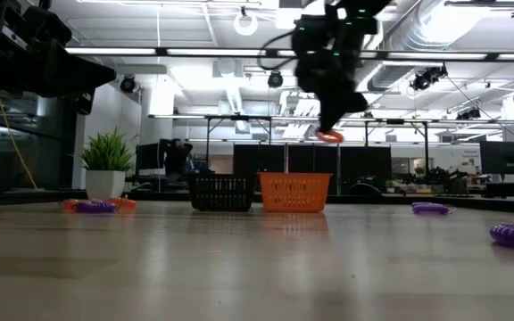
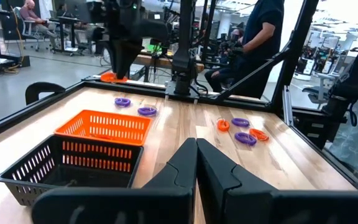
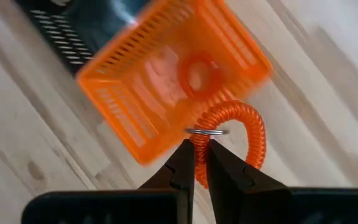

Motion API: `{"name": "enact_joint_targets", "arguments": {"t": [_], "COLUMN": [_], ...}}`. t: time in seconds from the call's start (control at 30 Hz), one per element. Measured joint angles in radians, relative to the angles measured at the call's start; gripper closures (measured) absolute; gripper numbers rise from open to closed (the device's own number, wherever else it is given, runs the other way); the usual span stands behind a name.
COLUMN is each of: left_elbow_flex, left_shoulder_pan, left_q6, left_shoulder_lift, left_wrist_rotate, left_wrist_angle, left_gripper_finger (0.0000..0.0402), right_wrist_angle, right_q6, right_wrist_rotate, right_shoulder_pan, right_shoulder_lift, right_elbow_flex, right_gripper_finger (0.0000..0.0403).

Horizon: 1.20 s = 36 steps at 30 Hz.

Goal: Sort spring keychains into baskets
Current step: Put the orange spring keychain into the orange basket, then put the purple spring keychain into the black basket

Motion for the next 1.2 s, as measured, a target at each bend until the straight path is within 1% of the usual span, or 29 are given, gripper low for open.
{"name": "enact_joint_targets", "arguments": {"t": [0.2,0.3,0.4,0.5,0.73,1.2], "left_elbow_flex": [0.0,0.0,0.0,0.0,0.0,0.0], "left_shoulder_pan": [0.0,0.0,0.0,0.0,0.0,0.0], "left_q6": [0.0,0.0,0.0,0.0,0.0,0.0], "left_shoulder_lift": [0.0,0.0,0.0,0.0,0.0,0.0], "left_wrist_rotate": [0.0,0.0,0.0,0.0,0.0,0.0], "left_wrist_angle": [0.0,0.0,0.0,0.0,0.0,0.0], "left_gripper_finger": [0.04,0.04,0.04,0.04,0.04,0.04], "right_wrist_angle": [-0.116,-0.146,-0.162,-0.167,-0.174,-0.177], "right_q6": [-0.18,-0.245,-0.277,-0.293,-0.306,-0.286], "right_wrist_rotate": [-0.007,0.007,0.013,0.009,0.016,0.018], "right_shoulder_pan": [0.032,0.043,0.058,0.077,0.085,0.075], "right_shoulder_lift": [0.179,0.257,0.316,0.346,0.355,0.355], "right_elbow_flex": [0.214,0.285,0.327,0.332,0.325,0.325], "right_gripper_finger": [0.0378,0.0379,0.0376,0.0375,0.0366,0.0284]}}
